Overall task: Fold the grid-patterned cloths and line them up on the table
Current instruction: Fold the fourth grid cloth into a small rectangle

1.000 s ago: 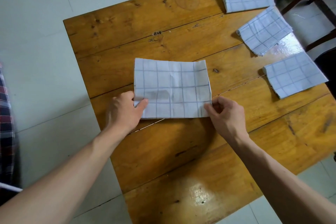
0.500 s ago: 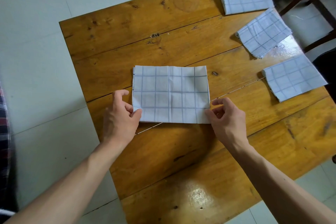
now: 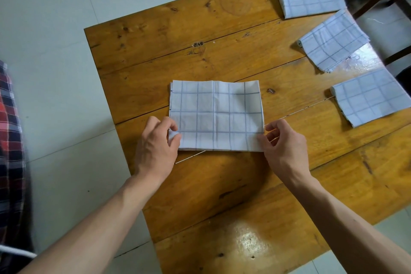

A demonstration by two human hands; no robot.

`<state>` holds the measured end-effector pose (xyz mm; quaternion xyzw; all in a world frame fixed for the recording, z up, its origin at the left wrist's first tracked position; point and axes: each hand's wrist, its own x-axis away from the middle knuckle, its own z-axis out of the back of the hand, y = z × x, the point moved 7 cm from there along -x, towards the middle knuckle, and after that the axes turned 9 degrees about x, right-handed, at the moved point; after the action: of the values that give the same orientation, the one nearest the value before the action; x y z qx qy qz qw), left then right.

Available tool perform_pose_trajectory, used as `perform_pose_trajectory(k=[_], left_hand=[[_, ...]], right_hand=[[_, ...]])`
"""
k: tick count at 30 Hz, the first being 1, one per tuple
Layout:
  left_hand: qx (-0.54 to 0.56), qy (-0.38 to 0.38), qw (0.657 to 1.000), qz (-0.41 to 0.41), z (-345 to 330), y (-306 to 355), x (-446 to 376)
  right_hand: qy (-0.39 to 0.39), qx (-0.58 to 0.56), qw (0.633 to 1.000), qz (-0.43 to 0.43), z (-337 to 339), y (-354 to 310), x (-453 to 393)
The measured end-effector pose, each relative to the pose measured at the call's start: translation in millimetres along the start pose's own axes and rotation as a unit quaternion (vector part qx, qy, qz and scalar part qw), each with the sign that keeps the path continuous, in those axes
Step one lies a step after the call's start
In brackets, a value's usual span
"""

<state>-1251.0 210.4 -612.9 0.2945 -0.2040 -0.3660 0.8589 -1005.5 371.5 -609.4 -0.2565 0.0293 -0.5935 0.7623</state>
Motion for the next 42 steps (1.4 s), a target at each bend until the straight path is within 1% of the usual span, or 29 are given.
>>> perform_pose_trajectory(k=[2, 4, 7, 9, 12, 15, 17, 23, 25, 27, 32, 39, 42], left_hand=[[-0.001, -0.007, 1.000, -0.017, -3, 0, 1], [-0.009, -0.010, 0.999, -0.034, -4, 1, 3], [-0.019, -0.024, 0.997, -0.064, -6, 5, 4], [-0.024, -0.038, 0.997, -0.067, -8, 5, 3], [-0.031, -0.040, 0.997, -0.067, -8, 4, 5], [-0.030, -0.035, 0.997, -0.069, -7, 3, 5], [-0.032, -0.036, 0.997, -0.068, -6, 1, 4], [-0.038, -0.034, 0.996, -0.076, -8, 1, 8], [-0.039, -0.030, 0.996, -0.077, -9, 1, 9], [-0.041, -0.028, 0.996, -0.077, -9, 1, 9], [-0.051, -0.033, 0.995, -0.077, -10, -1, 8], [-0.048, -0.028, 0.996, -0.072, -10, 1, 9], [-0.045, -0.027, 0.997, -0.056, -10, 2, 8]], right_hand=[[0.014, 0.036, 0.999, 0.035, -1, -4, 0], [0.030, 0.102, 0.989, 0.099, -2, -12, 2], [0.038, 0.192, 0.955, 0.222, -9, -34, 8], [0.018, 0.204, 0.940, 0.275, -18, -49, 13], [-0.054, 0.193, 0.930, 0.307, -34, -67, 19], [-0.120, 0.159, 0.934, 0.297, -46, -66, 19], [-0.131, 0.168, 0.935, 0.284, -48, -57, 16], [-0.121, 0.162, 0.954, 0.221, -37, -42, 7], [-0.097, 0.181, 0.955, 0.216, -36, -46, 7], [-0.076, 0.204, 0.949, 0.229, -38, -53, 7], [-0.113, 0.205, 0.937, 0.257, -47, -59, 3], [-0.140, 0.232, 0.933, 0.235, -36, -28, -10], [-0.142, 0.235, 0.933, 0.235, -35, -26, -11]])
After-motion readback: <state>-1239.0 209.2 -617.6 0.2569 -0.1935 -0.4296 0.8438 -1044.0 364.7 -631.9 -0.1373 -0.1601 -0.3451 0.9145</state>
